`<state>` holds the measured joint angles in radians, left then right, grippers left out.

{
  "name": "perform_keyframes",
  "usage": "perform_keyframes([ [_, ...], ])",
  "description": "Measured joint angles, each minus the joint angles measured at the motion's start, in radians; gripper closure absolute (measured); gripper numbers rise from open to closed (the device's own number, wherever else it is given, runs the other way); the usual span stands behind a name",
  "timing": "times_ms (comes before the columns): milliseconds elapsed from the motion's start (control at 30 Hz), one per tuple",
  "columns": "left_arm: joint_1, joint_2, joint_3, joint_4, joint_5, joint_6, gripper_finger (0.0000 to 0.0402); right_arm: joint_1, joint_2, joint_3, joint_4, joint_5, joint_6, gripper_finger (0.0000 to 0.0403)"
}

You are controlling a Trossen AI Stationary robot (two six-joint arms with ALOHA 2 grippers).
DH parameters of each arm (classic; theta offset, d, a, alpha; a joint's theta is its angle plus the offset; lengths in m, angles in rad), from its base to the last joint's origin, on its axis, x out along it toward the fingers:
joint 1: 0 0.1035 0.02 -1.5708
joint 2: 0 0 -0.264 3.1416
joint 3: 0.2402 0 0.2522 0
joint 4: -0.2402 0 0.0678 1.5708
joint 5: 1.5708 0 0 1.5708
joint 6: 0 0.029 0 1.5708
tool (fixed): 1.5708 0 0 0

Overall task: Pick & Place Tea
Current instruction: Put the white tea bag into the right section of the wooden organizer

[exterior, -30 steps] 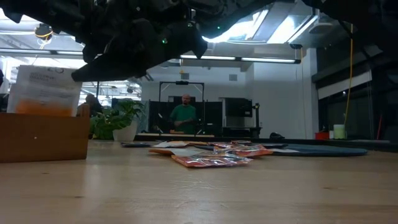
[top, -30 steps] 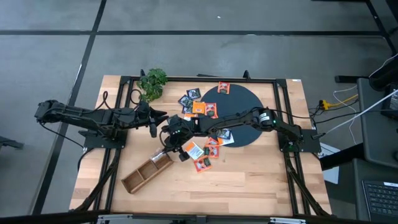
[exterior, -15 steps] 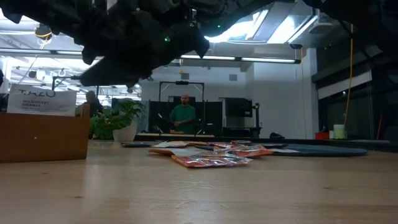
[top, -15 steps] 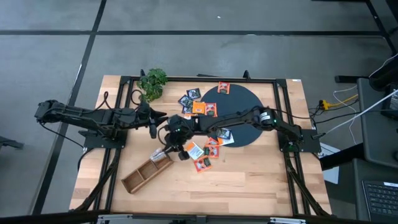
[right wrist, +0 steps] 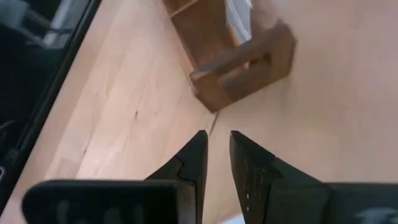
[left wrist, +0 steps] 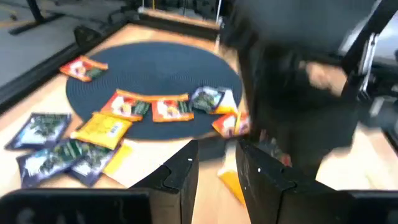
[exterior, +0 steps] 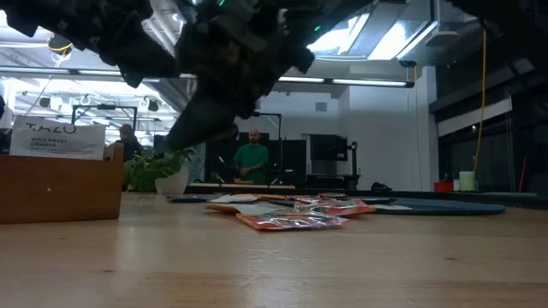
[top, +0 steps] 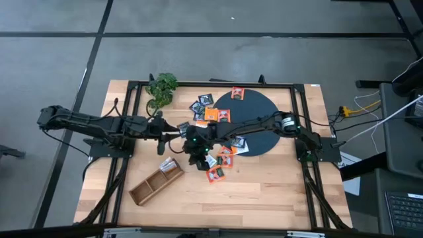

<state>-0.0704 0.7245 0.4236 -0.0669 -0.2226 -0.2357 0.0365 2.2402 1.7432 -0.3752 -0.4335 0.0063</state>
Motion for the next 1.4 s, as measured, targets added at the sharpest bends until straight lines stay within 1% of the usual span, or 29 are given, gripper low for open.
perform_keyframes([
  [133,0.000,0.038,0.000,-0.007,0.008,0.006,0.0304,0.018,-0.127,-0.171,0.096,0.090,0.056,0.0331],
  [333,0.000,0.149,0.013,-0.001,0.051,0.056,0.0312,0.040,-0.340,-0.526,0.419,0.303,0.238,0.0331],
  [400,0.000,0.196,0.042,-0.011,0.068,0.067,0.0313,0.051,-0.381,-0.617,0.527,0.358,0.306,0.0331],
  [500,0.000,0.276,0.101,-0.056,0.067,0.095,0.0313,0.069,-0.415,-0.703,0.625,0.394,0.390,0.0331],
  [633,0.000,0.393,0.170,-0.122,0.058,0.119,0.0313,0.094,-0.400,-0.729,0.642,0.418,0.443,0.0331],
  [833,0.000,0.552,0.230,-0.109,0.054,0.119,0.0313,0.116,-0.387,-0.727,0.615,0.481,0.460,0.0331],
  [900,0.000,0.603,0.259,-0.104,0.058,0.119,0.0313,0.124,-0.386,-0.727,0.597,0.486,0.461,0.0331],
  [1000,0.000,0.669,0.306,-0.101,0.080,0.141,0.0313,0.139,-0.386,-0.727,0.548,0.489,0.480,0.0331],
  [1167,0.000,0.770,0.372,-0.110,0.161,0.207,0.0313,0.170,-0.385,-0.746,0.523,0.523,0.542,0.0331],
  [1267,0.000,0.823,0.400,-0.111,0.191,0.228,0.0313,0.186,-0.385,-0.762,0.509,0.569,0.593,0.0331],
  [1400,0.000,0.891,0.427,-0.116,0.195,0.240,0.0313,0.197,-0.385,-0.768,0.491,0.636,0.648,0.0331],
])
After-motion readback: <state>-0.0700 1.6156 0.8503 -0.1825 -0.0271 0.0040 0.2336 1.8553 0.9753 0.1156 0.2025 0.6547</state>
